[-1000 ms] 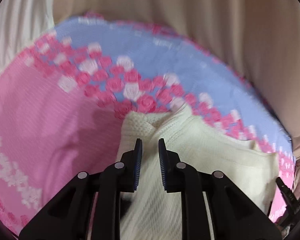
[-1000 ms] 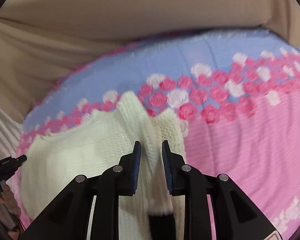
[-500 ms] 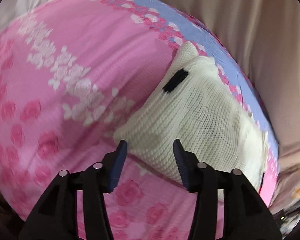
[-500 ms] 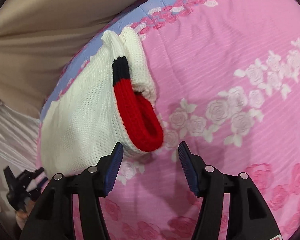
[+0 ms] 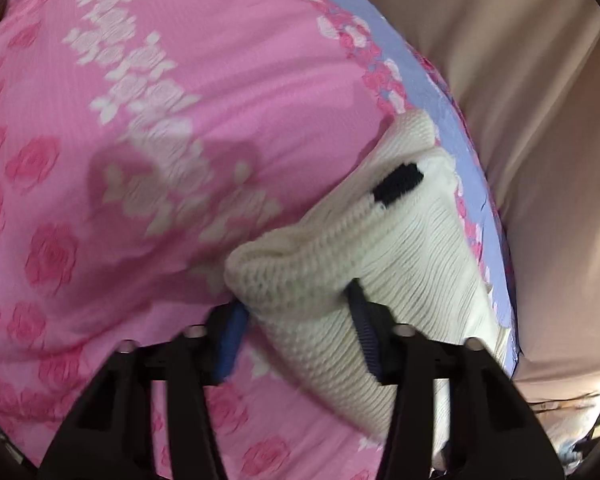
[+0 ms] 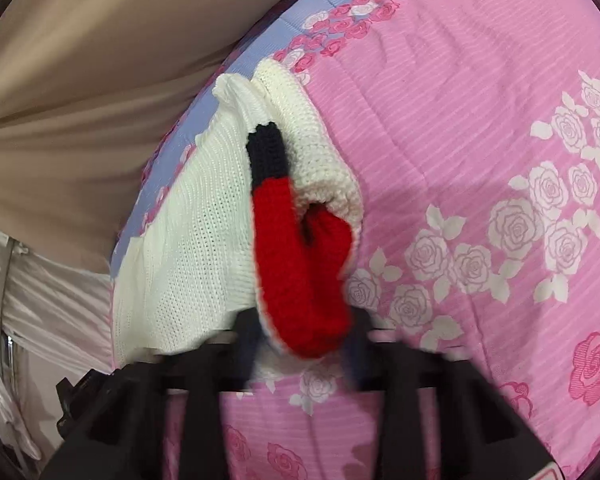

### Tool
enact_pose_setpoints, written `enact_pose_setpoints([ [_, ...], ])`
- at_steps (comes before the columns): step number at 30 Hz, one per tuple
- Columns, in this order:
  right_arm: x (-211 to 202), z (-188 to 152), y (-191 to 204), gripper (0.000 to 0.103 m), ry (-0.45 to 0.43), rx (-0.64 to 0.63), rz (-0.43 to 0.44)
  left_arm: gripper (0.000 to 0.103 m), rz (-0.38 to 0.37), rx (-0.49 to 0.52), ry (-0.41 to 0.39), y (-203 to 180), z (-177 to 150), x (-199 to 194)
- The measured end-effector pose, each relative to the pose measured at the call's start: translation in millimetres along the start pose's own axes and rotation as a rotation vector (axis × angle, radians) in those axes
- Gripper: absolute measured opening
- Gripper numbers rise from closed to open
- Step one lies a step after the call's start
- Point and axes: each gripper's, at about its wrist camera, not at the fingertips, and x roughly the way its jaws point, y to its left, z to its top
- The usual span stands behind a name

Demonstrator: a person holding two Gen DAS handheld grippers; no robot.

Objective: Fold small clothes

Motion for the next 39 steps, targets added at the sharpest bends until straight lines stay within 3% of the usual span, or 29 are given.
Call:
enact_pose_setpoints([
  [1, -7, 1, 4, 0.013, -0.020, -0.014, -0.002, 0.017, -0.007, 0.019, 0.018, -3, 5, 1],
  [3, -27, 3, 17, 0.012, -0.061, -0.060, -0.016, 0.011, -0.012, 0.041, 0.036, -6, 9, -8],
  [6, -61, 0, 28, 0.012, -0.079, -0.131, -0.030, 0.010, -0.022, 0.111, 0.063, -13, 9, -35],
  [10, -97, -27, 20, 0.012, -0.028, -0.184, -0.079, 0.010, 0.005, 0.191, 0.131, -2, -10, -71],
  [16, -114, -101, -35, 0.013, 0.119, -0.130, -0.156, 0.010, 0.157, 0.247, 0.257, 46, -59, -83],
  [19, -105, -121, -56, 0.023, 0.190, -0.132, -0.269, 0.016, 0.232, 0.295, 0.244, 62, -76, -82],
  [21, -118, -116, -55, 0.023, 0.151, -0.134, -0.284, 0.017, 0.235, 0.318, 0.192, 53, -74, -98],
  [23, -138, -99, -35, 0.028, 0.050, -0.191, -0.274, 0.022, 0.203, 0.377, 0.104, 27, -67, -121],
  [25, -149, -80, -11, 0.058, -0.040, -0.270, -0.273, 0.032, 0.181, 0.449, 0.002, -10, -56, -137],
  [29, -134, -45, 23, 0.061, -0.086, -0.360, -0.242, 0.038, 0.132, 0.499, -0.132, -61, -33, -140],
  [30, -121, -35, 27, 0.061, -0.074, -0.372, -0.241, 0.040, 0.116, 0.486, -0.136, -69, -26, -138],
  [32, -95, -27, 34, 0.061, -0.066, -0.391, -0.242, 0.064, 0.099, 0.480, -0.104, -84, -14, -115],
  [36, -47, 1, 34, 0.061, -0.020, -0.379, -0.263, 0.063, 0.150, 0.528, 0.010, -94, -9, -41],
  [38, -27, 11, 31, 0.061, 0.004, -0.367, -0.276, 0.053, 0.204, 0.556, 0.054, -93, -14, -9],
  [39, -19, 13, 29, 0.054, 0.021, -0.357, -0.268, 0.047, 0.208, 0.572, 0.075, -93, -15, 2],
])
